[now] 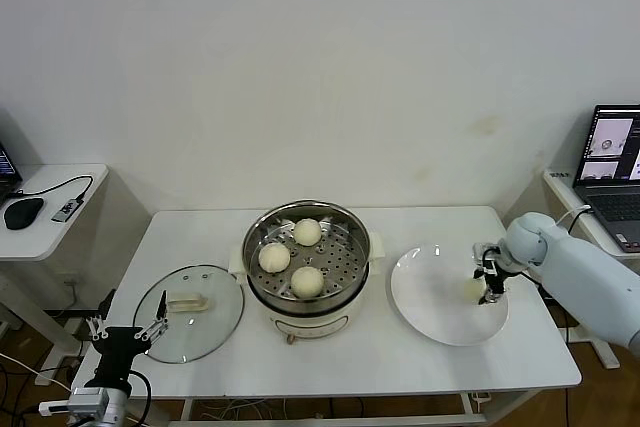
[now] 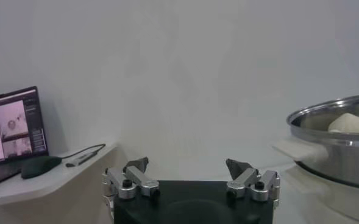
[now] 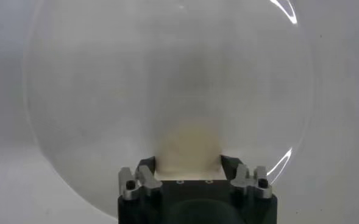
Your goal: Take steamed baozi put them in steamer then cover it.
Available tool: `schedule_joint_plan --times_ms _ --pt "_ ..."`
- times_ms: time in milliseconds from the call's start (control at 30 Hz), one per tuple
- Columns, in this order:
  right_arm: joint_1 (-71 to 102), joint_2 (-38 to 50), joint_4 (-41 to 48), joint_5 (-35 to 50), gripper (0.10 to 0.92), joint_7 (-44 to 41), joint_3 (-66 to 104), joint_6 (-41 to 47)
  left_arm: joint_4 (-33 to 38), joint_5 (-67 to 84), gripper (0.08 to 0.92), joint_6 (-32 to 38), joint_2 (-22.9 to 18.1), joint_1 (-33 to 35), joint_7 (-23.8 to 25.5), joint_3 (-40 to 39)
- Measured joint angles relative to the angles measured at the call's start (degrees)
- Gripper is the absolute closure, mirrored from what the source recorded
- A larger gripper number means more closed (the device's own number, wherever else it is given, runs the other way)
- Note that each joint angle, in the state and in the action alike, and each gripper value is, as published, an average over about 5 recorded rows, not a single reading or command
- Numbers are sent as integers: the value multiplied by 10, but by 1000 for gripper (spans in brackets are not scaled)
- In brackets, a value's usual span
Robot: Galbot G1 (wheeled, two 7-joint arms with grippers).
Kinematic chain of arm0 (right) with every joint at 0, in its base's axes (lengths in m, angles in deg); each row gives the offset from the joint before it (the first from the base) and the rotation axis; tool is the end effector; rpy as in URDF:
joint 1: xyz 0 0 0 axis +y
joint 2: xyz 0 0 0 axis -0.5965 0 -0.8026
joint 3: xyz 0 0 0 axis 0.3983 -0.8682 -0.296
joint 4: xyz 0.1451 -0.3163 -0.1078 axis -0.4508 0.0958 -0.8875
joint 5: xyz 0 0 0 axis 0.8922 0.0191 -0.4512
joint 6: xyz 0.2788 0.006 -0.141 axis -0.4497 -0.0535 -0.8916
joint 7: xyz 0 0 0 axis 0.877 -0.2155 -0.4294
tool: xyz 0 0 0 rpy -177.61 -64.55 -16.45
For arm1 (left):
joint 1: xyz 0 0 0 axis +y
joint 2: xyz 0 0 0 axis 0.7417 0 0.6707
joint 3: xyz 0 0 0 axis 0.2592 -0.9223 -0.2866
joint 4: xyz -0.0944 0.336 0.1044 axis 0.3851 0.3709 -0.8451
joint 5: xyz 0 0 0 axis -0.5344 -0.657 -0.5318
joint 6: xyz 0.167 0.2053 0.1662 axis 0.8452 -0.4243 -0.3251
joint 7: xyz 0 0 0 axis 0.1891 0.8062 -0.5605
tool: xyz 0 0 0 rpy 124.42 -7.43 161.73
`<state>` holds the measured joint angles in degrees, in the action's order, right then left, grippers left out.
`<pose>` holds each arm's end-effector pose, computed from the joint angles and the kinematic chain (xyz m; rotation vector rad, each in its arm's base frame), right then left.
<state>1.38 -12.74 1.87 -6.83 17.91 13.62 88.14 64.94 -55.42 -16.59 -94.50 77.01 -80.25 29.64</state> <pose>0.4896 -0.2181 -0.2389 1.0753 -1.3803 1.3177 0.1127 0.1312 -0.3137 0.1747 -3.0697 -0.3839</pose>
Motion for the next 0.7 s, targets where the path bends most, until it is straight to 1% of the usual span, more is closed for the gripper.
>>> schedule_joint_plan --times_ms 333,500,700 --pt "-46 23 -39 31 449 -7 -41 19 -1 1 177 0 1 -4 0 -1" --pt "-106 40 -77 75 445 -3 -86 39 -5 1 177 0 2 -7 0 -6" --pt "-212 41 -130 152 438 13 -167 73 -11 1 177 0 3 -13 0 -14"
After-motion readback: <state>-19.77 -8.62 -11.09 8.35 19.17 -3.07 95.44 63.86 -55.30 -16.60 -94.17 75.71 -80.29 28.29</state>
